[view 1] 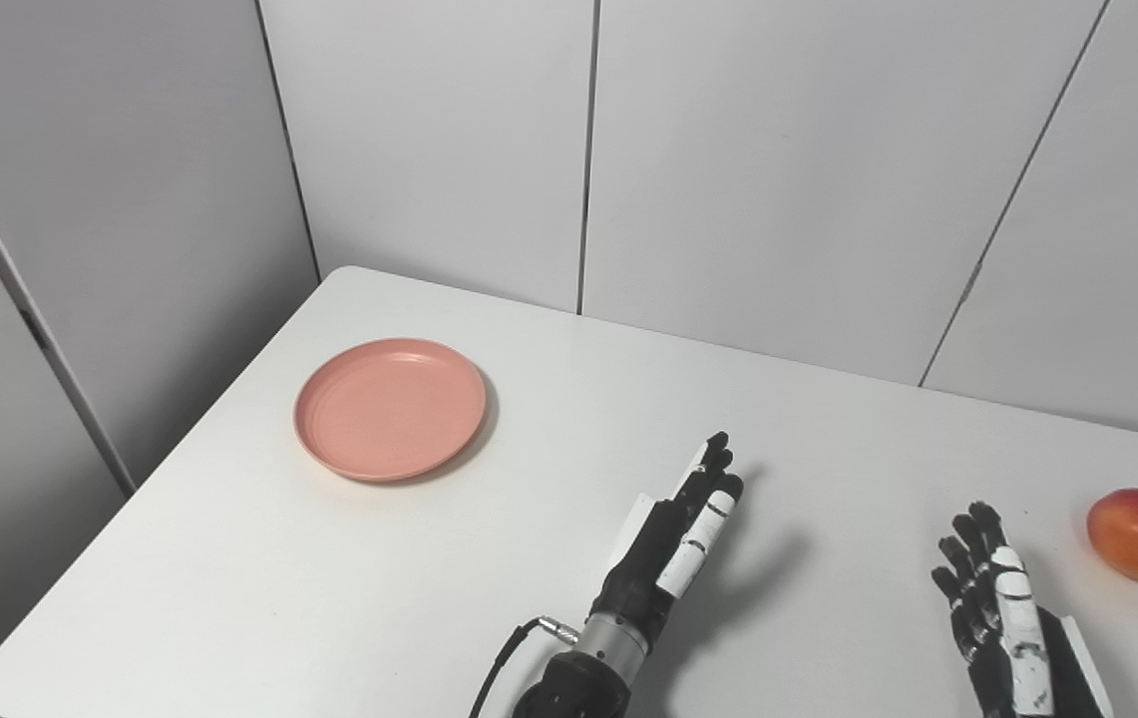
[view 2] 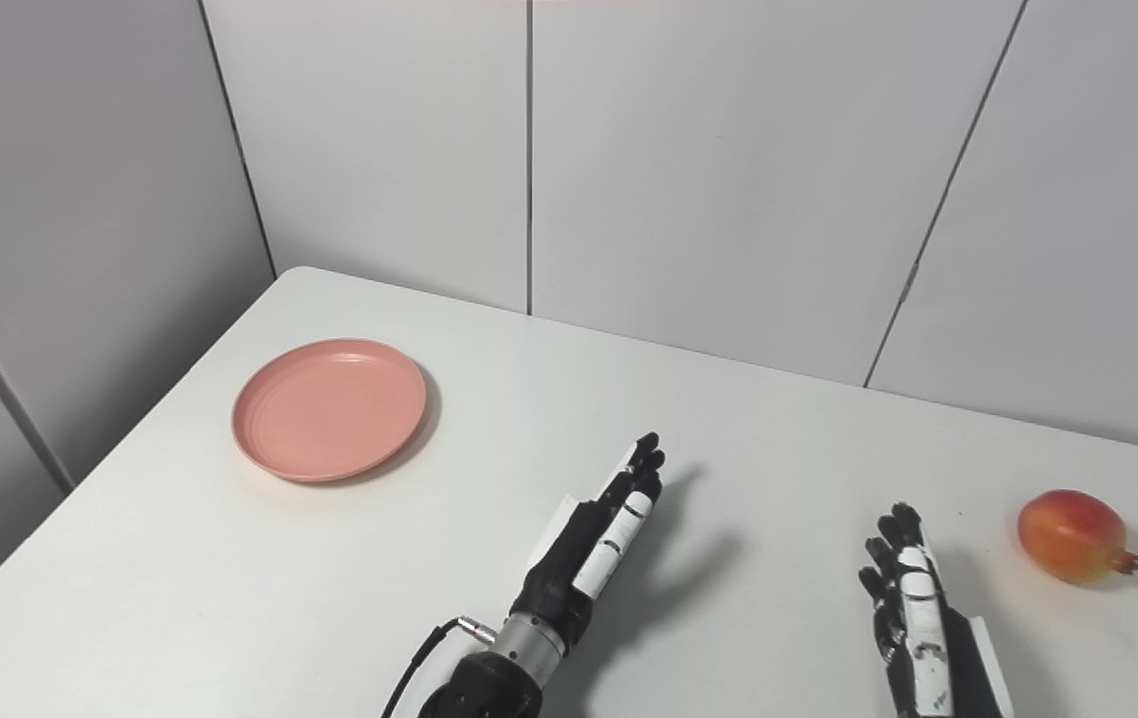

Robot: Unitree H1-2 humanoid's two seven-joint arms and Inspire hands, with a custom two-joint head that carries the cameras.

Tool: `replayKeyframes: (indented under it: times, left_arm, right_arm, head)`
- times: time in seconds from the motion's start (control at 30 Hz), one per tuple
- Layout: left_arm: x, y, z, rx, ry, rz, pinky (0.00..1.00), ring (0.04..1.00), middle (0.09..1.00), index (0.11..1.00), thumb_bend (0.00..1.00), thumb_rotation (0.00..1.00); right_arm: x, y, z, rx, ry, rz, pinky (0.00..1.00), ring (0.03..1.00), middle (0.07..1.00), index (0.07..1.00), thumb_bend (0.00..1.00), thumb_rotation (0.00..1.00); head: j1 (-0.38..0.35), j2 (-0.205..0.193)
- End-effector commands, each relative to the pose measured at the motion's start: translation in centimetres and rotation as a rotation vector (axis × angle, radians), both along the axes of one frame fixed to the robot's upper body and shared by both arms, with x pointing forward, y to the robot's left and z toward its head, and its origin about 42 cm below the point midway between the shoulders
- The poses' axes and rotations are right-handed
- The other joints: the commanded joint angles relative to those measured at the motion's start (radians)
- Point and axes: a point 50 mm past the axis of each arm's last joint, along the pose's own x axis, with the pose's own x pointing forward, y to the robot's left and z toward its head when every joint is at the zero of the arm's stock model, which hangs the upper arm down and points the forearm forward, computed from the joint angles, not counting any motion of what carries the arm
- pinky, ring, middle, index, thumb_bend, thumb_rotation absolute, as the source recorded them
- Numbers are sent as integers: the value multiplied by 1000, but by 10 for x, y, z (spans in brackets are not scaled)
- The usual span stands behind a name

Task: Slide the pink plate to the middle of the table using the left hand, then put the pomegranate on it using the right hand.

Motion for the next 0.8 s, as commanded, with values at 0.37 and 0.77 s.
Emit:
replayKeyframes:
  times: [0.37,0.77]
  left_arm:
    - [9,5,32,7,-92,-2,999,1000,1000,1000,506,1000]
    - [18,27,74,11,-218,40,982,991,1000,996,455,1000]
  right_arm:
    - [4,10,17,12,-75,0,1000,1000,1000,1000,141,1000]
    - [6,13,16,28,-62,-9,1000,1000,1000,1000,142,1000]
  head:
    - [3,-8]
    - [4,-23]
